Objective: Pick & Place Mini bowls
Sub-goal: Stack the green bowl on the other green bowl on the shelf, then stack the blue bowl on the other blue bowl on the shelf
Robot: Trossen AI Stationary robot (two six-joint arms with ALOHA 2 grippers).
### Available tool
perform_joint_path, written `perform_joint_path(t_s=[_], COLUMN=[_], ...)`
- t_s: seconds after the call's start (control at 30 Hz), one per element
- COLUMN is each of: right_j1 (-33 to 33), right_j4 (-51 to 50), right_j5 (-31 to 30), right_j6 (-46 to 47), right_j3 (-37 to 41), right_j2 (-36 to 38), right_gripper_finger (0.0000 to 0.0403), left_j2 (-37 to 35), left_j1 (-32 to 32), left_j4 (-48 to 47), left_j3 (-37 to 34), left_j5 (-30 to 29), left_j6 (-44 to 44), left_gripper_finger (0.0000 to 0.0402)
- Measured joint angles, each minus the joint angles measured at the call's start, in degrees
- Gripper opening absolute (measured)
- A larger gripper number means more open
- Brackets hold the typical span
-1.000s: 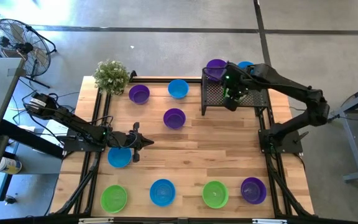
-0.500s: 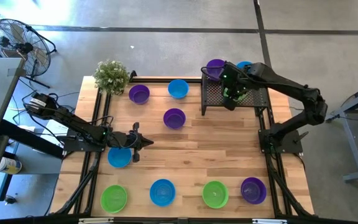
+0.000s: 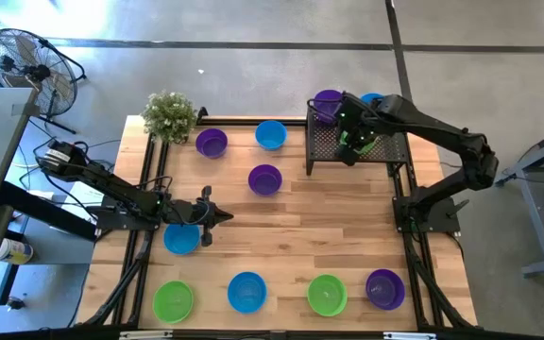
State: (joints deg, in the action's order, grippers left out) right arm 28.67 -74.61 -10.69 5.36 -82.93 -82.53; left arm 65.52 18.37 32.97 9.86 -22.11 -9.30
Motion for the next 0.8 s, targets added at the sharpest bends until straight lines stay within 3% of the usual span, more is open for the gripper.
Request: perform_joint_path(t_s=[0.23, 0.8], right_j1=[1.6, -1.7], right_j4=[5.1, 5.6], right_j5=[-0.2, 1.1], right_j6=[-1.8, -0.3], right_j3=[6.3, 2.2], right_j2=[0.0, 0.4], right_gripper_finger=[0.0007, 0.0098], left_j2=[0.0, 0.0], left_j1=[0.0, 0.0], left_j4=[0.0, 0.0], left_j3=[0.0, 0.0], left_j5=[0.0, 0.0], left_j6=[0.0, 0.0], left_gripper_finger=[0.0003, 0.0003])
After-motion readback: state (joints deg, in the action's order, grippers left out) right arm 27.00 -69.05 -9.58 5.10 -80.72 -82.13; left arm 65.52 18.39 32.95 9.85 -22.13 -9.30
